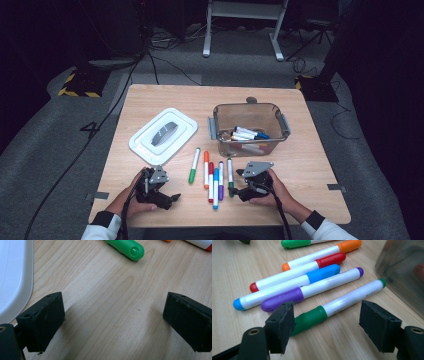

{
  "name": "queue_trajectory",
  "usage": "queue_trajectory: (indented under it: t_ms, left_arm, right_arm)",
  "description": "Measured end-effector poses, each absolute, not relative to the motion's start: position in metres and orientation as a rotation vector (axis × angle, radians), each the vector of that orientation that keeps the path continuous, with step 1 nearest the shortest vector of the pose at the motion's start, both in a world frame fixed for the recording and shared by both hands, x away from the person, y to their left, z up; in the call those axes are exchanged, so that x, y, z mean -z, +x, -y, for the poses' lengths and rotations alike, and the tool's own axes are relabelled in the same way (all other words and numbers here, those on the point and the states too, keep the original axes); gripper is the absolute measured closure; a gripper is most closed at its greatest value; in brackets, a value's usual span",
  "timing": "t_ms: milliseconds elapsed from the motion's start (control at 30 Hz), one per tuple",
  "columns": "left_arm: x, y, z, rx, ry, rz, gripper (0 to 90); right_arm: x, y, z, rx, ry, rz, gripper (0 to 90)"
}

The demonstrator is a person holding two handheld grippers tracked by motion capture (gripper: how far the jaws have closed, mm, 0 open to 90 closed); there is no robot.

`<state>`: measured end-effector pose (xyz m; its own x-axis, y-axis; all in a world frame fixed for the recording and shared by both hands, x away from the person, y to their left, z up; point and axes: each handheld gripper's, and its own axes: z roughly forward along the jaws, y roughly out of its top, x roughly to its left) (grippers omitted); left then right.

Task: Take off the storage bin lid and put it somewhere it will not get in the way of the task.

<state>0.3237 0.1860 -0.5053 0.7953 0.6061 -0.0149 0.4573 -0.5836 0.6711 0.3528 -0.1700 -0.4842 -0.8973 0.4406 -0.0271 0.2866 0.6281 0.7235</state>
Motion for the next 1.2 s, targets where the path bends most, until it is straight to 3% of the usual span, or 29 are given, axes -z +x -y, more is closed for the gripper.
queue_trajectory:
  t_ms: [233, 600, 833, 933, 1200]
  left_arm:
    - [0.505, 0.324, -0.186, -0.282, 2.295, -0.782, 4.4]
    - [0.505, 0.324, -0.186, -0.282, 2.296, -0.781, 4.4]
    - [0.505, 0.324, -0.186, -0.283, 2.294, -0.782, 4.4]
    - [0.505, 0.324, -0.186, -0.282, 2.294, -0.782, 4.4]
    - [0.505, 0.324, -0.186, -0.280, 2.296, -0.779, 4.3]
  right_arm:
    - [0.490, 0.361, 0.172, -1.029, 0.651, -2.641, 34.4]
    - [0.491, 0.380, 0.209, -1.012, 0.772, -2.599, 50.5]
    - [0.492, 0.387, 0.214, -1.040, 0.761, -2.614, 62.7]
    - [0.492, 0.389, 0.221, -1.035, 0.770, -2.618, 71.8]
    - [0.489, 0.388, 0.236, -1.009, 0.689, -2.651, 75.4]
